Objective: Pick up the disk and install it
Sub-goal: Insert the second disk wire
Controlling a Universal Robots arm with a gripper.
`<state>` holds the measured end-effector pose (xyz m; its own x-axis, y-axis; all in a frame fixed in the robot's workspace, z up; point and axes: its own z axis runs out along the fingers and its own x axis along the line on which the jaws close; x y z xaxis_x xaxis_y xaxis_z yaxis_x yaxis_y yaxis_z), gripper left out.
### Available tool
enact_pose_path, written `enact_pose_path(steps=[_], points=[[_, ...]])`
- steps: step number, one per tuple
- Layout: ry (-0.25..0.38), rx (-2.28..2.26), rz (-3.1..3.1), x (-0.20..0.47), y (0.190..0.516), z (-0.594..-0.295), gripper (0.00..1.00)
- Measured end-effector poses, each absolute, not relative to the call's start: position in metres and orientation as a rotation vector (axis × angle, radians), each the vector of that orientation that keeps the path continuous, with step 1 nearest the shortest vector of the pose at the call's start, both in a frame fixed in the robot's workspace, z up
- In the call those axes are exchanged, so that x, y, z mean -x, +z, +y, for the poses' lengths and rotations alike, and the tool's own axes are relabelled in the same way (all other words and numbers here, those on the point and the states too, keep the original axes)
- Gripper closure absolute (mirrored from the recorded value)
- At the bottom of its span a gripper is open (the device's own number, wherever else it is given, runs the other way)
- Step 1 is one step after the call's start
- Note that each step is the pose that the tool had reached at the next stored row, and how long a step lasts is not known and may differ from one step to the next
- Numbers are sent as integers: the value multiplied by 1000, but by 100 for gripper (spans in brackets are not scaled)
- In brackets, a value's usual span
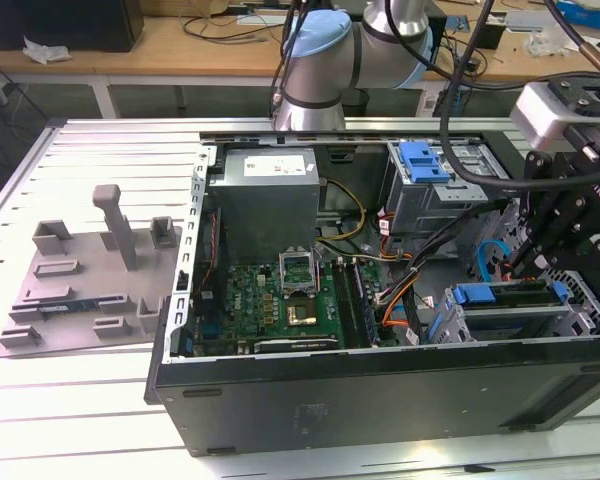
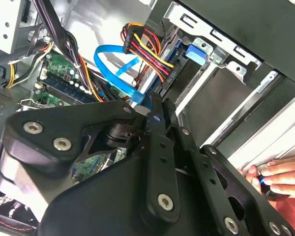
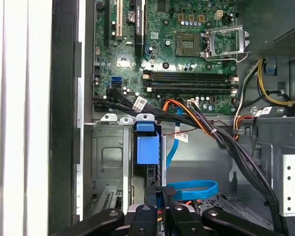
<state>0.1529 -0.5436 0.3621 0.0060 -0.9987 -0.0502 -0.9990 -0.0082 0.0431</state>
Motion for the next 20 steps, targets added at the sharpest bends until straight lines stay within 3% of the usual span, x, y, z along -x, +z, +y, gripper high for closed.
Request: enact_pose_path(steps=[20], points=[[104,2225,2209,-156,358,-544,84]])
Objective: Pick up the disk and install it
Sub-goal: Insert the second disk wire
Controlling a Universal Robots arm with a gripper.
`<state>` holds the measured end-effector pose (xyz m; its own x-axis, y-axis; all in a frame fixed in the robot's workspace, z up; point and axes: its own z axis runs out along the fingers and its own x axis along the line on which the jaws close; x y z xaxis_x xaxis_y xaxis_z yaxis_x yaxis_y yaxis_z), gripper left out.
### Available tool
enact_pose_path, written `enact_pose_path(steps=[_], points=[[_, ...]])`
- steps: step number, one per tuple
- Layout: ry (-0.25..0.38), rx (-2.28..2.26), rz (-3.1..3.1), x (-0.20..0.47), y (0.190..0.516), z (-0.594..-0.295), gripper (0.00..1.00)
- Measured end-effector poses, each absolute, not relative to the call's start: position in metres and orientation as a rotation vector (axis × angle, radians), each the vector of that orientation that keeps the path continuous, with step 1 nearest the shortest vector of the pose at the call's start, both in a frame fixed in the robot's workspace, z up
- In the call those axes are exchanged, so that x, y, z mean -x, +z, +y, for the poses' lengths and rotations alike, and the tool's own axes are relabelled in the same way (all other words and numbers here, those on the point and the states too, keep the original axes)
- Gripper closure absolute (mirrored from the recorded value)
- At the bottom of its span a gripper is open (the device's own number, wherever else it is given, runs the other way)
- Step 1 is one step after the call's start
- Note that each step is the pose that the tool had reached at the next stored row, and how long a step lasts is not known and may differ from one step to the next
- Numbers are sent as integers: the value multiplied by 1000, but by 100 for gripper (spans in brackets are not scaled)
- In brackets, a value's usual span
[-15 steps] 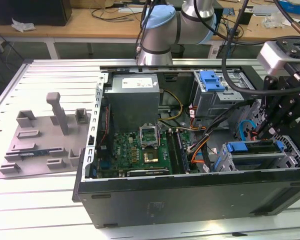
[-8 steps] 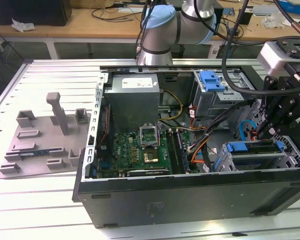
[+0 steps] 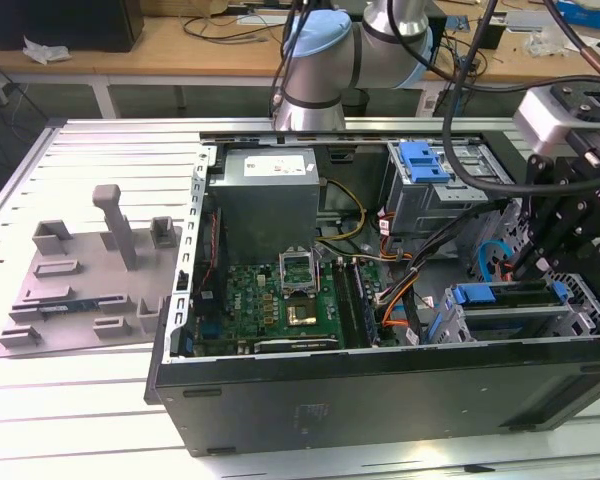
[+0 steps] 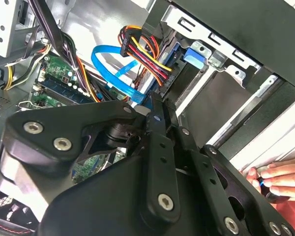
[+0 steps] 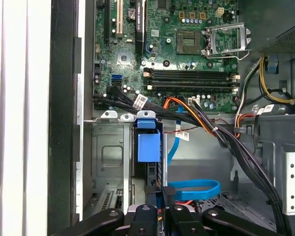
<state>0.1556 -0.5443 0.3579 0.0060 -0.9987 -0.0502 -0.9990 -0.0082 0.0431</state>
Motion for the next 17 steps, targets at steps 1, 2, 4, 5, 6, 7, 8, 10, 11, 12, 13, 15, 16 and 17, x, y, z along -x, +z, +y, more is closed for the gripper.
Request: enact_pose_path(steps=[1,2,4,5,6,7,8,10,11,12,13,15,16,17], points=[[104,2225,2209,-156,357,-544,84],[104,2225,2209,-156,357,-544,84],[104,2225,2209,-156,355,-544,84],[104,2225,2209,-156,355,-544,84],[104,2225,2209,-156,355,-544,84],[104,2225,2209,-156,354,-544,84],[104,2225,2209,-156,354,-544,84],[104,2225,2209,-156,354,-545,84],[104,2225,2209,-156,353,-545,84],[104,2225,2209,-156,353,-545,84],[104,2225,2209,-156,353,-545,84],[104,2225,2209,-156,352,-545,84],[104,2225,2209,-156,352,-545,84],[104,2225,2209,-156,351,-545,84]])
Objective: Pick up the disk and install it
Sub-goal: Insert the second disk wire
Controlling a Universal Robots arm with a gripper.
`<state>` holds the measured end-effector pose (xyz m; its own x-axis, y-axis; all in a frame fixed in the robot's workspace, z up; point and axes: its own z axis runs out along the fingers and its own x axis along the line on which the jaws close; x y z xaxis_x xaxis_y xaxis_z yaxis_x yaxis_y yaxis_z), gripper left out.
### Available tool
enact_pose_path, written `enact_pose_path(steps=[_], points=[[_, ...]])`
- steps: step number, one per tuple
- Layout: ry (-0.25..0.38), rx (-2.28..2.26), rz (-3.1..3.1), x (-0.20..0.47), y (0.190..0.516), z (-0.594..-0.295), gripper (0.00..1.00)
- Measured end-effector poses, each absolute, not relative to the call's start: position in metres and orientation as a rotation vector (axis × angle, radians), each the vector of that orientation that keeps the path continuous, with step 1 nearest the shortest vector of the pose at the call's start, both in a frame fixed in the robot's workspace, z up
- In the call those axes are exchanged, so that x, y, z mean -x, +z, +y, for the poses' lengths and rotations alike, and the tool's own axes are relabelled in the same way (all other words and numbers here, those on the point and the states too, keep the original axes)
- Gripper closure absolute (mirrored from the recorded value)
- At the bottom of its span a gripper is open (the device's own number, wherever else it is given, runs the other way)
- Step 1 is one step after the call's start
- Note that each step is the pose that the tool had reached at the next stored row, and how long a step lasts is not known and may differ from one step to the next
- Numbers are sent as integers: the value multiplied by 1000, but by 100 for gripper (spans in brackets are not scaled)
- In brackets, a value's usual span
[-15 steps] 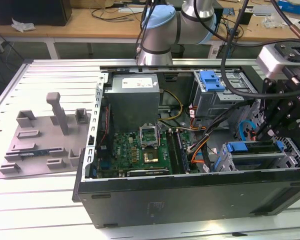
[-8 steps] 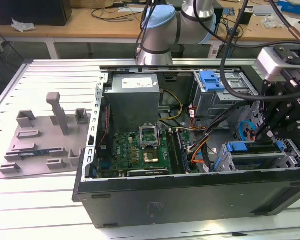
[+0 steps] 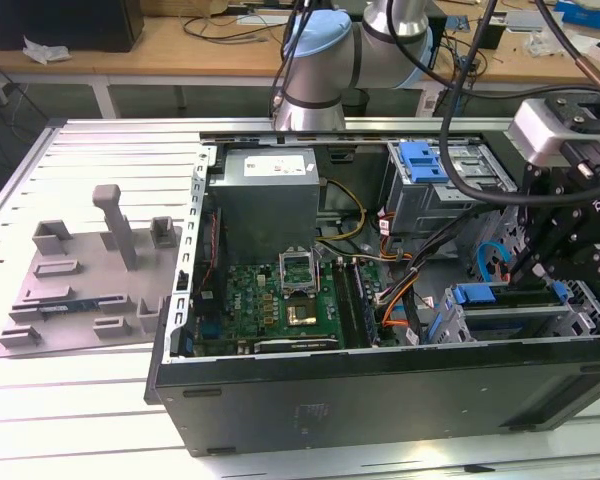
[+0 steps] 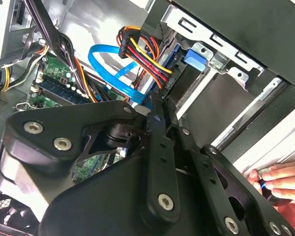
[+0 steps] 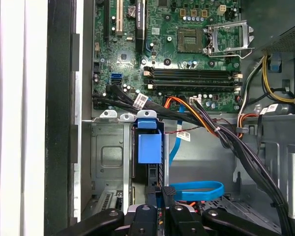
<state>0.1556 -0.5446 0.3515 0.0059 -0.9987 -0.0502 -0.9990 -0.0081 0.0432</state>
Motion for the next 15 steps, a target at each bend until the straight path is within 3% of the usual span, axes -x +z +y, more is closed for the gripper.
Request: enact_pose_path(steps=[15], points=[[104,2225,2209,-156,347,-545,84]])
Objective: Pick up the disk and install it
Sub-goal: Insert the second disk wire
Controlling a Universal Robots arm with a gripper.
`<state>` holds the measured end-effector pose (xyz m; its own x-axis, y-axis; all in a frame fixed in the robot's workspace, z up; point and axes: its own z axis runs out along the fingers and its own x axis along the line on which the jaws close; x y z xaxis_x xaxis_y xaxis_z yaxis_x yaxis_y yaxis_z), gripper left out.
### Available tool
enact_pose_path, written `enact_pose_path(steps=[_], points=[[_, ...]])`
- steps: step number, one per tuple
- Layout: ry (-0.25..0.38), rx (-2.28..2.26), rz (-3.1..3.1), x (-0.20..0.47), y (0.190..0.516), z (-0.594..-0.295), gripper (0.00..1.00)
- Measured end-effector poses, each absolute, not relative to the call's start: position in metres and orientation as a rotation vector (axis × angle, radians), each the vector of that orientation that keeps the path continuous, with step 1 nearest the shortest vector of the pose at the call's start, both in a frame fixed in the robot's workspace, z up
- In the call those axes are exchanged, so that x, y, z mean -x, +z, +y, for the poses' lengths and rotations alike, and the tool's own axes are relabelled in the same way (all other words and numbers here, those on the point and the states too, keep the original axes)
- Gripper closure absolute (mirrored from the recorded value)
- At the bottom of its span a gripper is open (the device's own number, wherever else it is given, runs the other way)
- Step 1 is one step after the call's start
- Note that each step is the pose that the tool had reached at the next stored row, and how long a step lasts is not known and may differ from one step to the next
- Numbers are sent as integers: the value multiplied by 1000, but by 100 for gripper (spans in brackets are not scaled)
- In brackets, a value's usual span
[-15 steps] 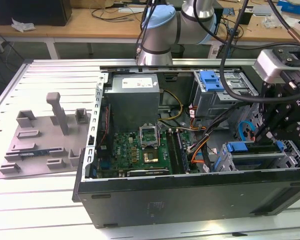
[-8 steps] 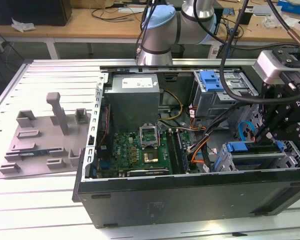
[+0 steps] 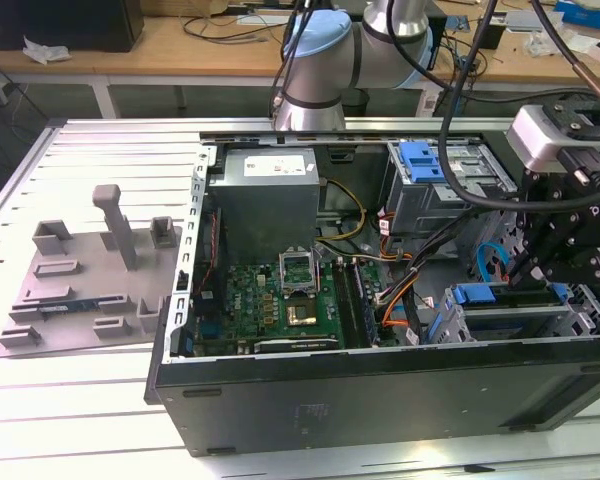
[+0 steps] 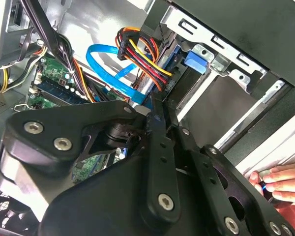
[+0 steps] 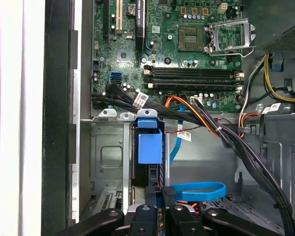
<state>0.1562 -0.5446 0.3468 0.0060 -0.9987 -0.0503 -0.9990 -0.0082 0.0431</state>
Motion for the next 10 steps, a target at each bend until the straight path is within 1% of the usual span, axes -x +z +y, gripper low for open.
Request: enact_pose_path(steps=[10], points=[[104,2224,2209,-157,344,-545,84]])
